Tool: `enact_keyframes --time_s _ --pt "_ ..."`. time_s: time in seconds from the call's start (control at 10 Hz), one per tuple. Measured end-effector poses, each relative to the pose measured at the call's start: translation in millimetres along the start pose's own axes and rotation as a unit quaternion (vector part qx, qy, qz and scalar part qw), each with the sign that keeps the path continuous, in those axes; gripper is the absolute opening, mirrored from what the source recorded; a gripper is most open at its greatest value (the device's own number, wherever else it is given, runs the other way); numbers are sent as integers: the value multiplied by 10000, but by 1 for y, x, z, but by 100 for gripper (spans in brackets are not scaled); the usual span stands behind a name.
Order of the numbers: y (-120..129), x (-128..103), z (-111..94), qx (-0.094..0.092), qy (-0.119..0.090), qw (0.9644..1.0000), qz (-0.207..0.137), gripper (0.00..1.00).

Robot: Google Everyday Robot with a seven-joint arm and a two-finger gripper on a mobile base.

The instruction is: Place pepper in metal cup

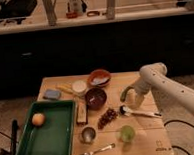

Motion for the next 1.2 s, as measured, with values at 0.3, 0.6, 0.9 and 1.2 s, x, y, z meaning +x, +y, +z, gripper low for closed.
enact_keyframes --time_s 0.3,0.6,0.9,1.2 --pt "-2 0 2 17 1 9999 -131 80" --pt "-9 -10 3 -28 43 9989 -462 80" --pt "-15 -16 5 -61 82 9976 -678 80" --pt "-21 -26 9 -92 86 9962 -862 80"
